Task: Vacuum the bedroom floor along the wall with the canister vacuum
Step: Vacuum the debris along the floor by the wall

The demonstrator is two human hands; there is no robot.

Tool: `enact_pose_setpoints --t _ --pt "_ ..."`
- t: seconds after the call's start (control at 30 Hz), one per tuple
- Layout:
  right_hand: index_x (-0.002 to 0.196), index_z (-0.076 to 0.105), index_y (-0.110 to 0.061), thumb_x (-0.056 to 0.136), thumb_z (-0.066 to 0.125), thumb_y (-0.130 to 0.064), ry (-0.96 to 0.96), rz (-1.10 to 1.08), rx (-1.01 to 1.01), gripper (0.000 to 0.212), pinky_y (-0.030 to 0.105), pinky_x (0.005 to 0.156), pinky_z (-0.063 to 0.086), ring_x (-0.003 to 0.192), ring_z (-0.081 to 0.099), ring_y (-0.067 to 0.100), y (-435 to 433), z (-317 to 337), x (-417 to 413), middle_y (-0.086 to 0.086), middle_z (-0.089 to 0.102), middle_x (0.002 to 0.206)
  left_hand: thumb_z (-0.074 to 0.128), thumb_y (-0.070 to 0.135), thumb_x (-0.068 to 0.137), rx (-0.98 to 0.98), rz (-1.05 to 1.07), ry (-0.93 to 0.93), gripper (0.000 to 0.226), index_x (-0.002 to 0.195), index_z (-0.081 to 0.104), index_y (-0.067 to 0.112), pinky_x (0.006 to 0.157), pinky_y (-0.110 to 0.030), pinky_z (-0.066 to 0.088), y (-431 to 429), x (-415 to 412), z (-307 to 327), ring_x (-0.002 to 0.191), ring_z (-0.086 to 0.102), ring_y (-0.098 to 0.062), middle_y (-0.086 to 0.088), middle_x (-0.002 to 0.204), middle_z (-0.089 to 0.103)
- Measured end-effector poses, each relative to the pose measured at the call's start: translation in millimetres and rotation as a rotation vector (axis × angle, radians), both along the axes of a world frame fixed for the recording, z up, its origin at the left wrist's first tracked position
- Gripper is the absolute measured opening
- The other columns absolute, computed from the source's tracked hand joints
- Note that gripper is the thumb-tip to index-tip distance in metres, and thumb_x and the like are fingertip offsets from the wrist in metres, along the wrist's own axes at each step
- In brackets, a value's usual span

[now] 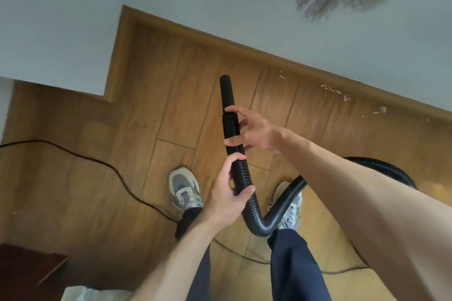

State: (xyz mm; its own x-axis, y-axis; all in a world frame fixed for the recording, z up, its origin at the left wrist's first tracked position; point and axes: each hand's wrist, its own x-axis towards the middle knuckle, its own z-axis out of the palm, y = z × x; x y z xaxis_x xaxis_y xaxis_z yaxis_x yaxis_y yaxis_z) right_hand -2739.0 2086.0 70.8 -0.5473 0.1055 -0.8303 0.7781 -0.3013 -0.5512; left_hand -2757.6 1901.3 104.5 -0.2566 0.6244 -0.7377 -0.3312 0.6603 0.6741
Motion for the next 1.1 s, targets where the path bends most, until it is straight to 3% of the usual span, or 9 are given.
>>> enact_pose_setpoints --t 0.13,0.33,0.5,0.6,0.7,0.97,1.1 --pt "0.147 0.035 -0.032 0.084 0.074 0.0 0.004 0.089 0.001 0.08 0.05 0.08 0.06 0.089 0.067 0.018 -6.8 -10.0 -52.9 0.002 0.058 0.105 0.068 0.0 0.088 0.008 0.065 -0.01 0.057 0.125 0.047 0.038 0.088 -0.043 0.058 -7.3 -42.3 -7.8 0.088 0.063 -0.014 -0.006 0.1 0.06" --pt "0.146 0.037 -0.034 0.082 0.076 -0.002 0.001 0.125 0.005 0.082 0.047 0.079 0.061 0.094 0.068 0.021 -20.2 -38.4 -122.4 0.003 0.059 0.11 0.069 0.004 0.087 -0.041 0.089 0.033 0.058 0.124 0.046 0.042 0.085 -0.034 0.058 -18.8 -104.9 -27.2 0.092 0.063 -0.013 0.0 0.1 0.061" --pt "0.146 0.035 -0.043 0.082 0.078 -0.012 -0.043 0.139 -0.003 0.083 0.038 0.079 0.061 0.1 0.068 0.021 -31.7 -68.0 -162.4 0.003 0.061 0.12 0.069 0.002 0.085 -0.066 0.155 -0.002 0.058 0.12 0.049 0.044 0.087 -0.045 0.058 -24.1 -143.4 -46.4 0.1 0.064 -0.026 -0.003 0.102 0.063" --pt "0.148 0.032 -0.045 0.084 0.075 -0.015 -0.069 0.149 -0.018 0.083 0.037 0.081 0.059 0.1 0.068 0.019 -35.2 -83.7 -177.9 -0.001 0.061 0.119 0.069 0.0 0.087 -0.09 0.19 -0.046 0.058 0.116 0.051 0.046 0.088 -0.047 0.059 -23.7 -160.7 -56.9 0.106 0.064 -0.028 -0.008 0.107 0.064" --pt "0.151 0.027 -0.044 0.09 0.067 -0.017 -0.097 0.155 -0.051 0.078 0.031 0.073 0.056 0.097 0.066 0.016 -36.4 -96.3 -190.7 -0.005 0.06 0.113 0.068 -0.003 0.087 -0.11 0.227 -0.067 0.059 0.113 0.053 0.048 0.085 -0.045 0.06 -23.3 -173.9 -68.3 0.108 0.064 -0.029 -0.012 0.11 0.064" --pt "0.151 0.028 -0.041 0.089 0.065 -0.012 -0.082 0.143 -0.001 0.078 0.023 0.059 0.054 0.092 0.067 0.017 -44.7 -126.8 -219.9 0.005 0.057 0.124 0.069 -0.002 0.087 -0.15 0.28 -0.067 0.058 0.114 0.053 0.046 0.085 -0.057 0.058 -20.0 -195.8 -100.4 0.103 0.068 -0.031 -0.009 0.106 0.064" --pt "0.152 0.029 -0.038 0.089 0.065 -0.011 -0.07 0.127 0.039 0.077 0.025 0.063 0.056 0.092 0.066 0.018 -44.9 -137.2 -231.8 0.006 0.057 0.124 0.069 -0.002 0.087 -0.153 0.303 -0.08 0.057 0.115 0.054 0.045 0.083 -0.058 0.058 -16.7 -207.0 -110.3 0.105 0.066 -0.03 -0.006 0.109 0.063"
